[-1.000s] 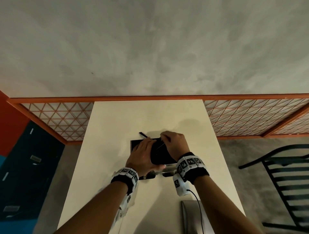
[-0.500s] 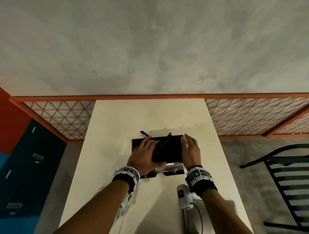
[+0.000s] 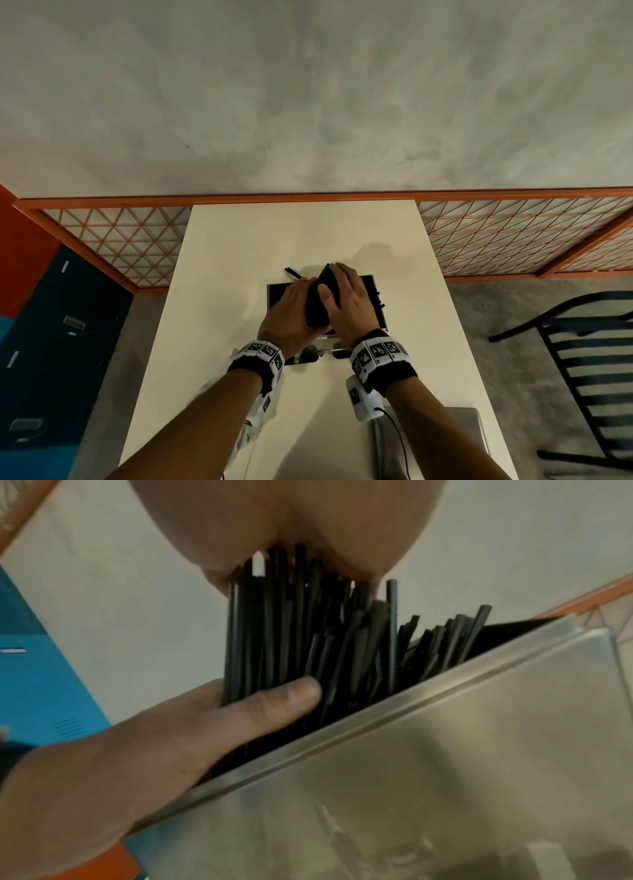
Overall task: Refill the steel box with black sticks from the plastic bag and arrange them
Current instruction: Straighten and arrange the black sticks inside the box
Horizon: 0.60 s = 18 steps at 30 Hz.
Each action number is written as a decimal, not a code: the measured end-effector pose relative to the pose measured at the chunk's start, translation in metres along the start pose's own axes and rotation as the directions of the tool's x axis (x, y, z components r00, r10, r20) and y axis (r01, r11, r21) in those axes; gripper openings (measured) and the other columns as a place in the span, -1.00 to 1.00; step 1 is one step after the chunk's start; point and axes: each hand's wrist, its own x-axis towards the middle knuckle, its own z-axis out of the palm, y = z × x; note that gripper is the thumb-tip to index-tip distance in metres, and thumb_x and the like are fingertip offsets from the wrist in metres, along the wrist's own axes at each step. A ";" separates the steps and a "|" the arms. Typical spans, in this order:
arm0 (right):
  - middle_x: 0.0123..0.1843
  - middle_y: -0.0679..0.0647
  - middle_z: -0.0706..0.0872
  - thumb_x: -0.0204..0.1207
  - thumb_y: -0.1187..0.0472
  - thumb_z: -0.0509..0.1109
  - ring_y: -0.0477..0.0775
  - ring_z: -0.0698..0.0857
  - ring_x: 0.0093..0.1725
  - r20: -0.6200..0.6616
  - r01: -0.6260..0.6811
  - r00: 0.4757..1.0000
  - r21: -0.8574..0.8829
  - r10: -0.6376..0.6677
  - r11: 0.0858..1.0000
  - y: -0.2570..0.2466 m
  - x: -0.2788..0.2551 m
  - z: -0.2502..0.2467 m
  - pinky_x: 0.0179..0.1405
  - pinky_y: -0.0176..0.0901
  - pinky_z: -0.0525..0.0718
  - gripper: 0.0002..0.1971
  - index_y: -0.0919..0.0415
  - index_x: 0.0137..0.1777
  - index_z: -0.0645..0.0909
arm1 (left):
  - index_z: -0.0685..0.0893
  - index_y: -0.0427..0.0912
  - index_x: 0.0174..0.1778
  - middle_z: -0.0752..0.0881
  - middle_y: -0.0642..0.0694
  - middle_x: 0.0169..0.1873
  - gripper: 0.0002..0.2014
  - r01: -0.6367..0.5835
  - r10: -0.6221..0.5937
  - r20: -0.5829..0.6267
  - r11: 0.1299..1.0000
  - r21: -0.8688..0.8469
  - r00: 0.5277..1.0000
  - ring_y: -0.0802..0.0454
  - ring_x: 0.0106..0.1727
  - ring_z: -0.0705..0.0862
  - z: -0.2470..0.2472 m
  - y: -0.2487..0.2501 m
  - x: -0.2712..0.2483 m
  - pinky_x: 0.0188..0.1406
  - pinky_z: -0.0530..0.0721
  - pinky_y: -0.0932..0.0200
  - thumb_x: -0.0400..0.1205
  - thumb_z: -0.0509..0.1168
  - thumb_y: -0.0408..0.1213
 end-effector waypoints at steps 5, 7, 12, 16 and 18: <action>0.61 0.06 0.37 0.58 -0.28 -0.01 0.09 0.33 0.59 0.007 -0.006 1.000 -0.037 0.006 0.999 0.004 -0.003 0.005 0.55 0.14 0.39 -0.28 0.15 0.62 0.33 | 0.23 0.14 0.68 0.31 0.12 0.67 -0.31 -0.007 0.007 0.008 1.000 0.022 1.000 0.17 0.71 0.24 -0.004 0.001 -0.002 0.46 0.61 -0.11 0.68 0.19 0.33; 0.61 0.05 0.36 0.60 -0.28 -0.01 0.08 0.33 0.59 0.014 -0.001 1.000 -0.031 0.001 1.000 0.002 -0.002 0.005 0.54 0.15 0.40 -0.30 0.11 0.63 0.30 | 0.23 0.16 0.68 0.31 0.14 0.68 -0.34 0.004 -0.004 0.004 1.000 0.027 1.000 0.17 0.71 0.25 -0.004 0.000 -0.003 0.45 0.61 -0.12 0.69 0.16 0.33; 0.61 -0.01 0.37 0.64 -0.26 -0.02 0.02 0.30 0.61 0.006 0.047 0.999 -0.059 -0.047 0.997 -0.004 0.001 -0.001 0.61 0.09 0.28 -0.37 -0.07 0.67 0.18 | 0.35 0.12 0.62 0.39 0.20 0.60 -0.39 -0.082 0.081 0.016 0.995 0.060 0.997 0.20 0.73 0.16 -0.007 0.005 -0.003 0.32 0.69 -0.03 0.70 0.15 0.32; 0.60 0.01 0.41 0.62 -0.26 0.01 0.08 0.25 0.63 0.134 0.118 0.988 -0.316 -0.079 0.941 -0.008 0.002 0.010 0.60 0.29 0.22 -0.39 0.02 0.58 0.37 | 0.25 0.07 0.71 0.33 0.15 0.63 -0.22 -0.110 0.109 0.011 0.994 0.029 0.994 0.14 0.69 0.22 -0.007 0.009 -0.002 0.56 0.49 0.04 0.60 0.38 0.16; 0.57 0.01 0.42 0.65 -0.23 0.05 0.09 0.28 0.60 0.179 0.075 0.984 -0.362 -0.010 0.929 -0.008 0.007 0.006 0.58 0.36 0.19 -0.44 0.03 0.54 0.40 | 0.23 0.01 0.73 0.32 0.11 0.62 -0.05 -0.108 0.107 0.022 0.993 0.038 0.994 0.13 0.68 0.23 -0.005 0.006 -0.001 0.59 0.43 0.09 0.48 0.44 0.29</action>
